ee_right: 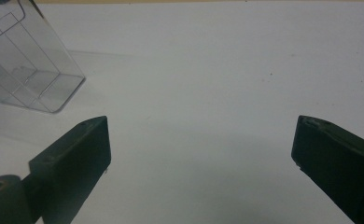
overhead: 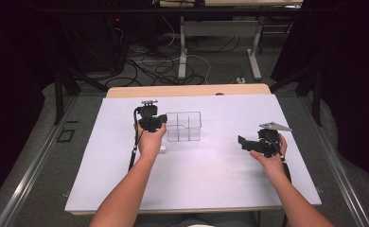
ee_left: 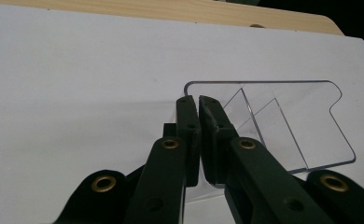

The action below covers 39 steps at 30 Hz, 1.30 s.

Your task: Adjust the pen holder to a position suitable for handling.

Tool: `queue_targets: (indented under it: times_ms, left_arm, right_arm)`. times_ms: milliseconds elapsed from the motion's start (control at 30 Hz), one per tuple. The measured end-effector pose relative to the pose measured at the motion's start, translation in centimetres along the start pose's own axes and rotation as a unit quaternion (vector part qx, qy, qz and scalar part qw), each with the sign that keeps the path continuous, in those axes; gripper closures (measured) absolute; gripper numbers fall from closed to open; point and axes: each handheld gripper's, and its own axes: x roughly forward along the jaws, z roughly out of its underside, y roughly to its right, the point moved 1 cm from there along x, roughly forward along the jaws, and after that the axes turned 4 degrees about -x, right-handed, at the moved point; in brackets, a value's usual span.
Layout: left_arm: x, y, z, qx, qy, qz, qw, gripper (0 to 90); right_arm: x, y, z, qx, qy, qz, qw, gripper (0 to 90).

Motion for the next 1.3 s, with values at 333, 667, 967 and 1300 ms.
queue_targets:
  times_ms: [333,667,967,1300]
  left_arm:
    - [0.5,1.7,0.4,0.005,-0.004,0.015,0.9999,87.3]
    - [0.7,2.1,0.4,0.004,-0.001,0.018,0.9998,87.2]
    - [0.6,1.7,0.3,-0.001,-0.006,0.034,0.9994,86.1]
    - [-0.3,1.1,0.1,-0.001,0.003,0.045,0.9990,81.2]
  right_arm:
    - [0.0,-0.1,0.0,-0.002,-0.002,-0.002,1.0000,4.2]
    - [0.1,0.0,0.1,-0.007,-0.004,-0.005,1.0000,4.3]
    - [0.0,-0.1,0.1,-0.006,-0.003,-0.004,1.0000,5.0]
    - [0.0,-0.2,0.0,-0.009,0.001,-0.007,0.9999,5.8]
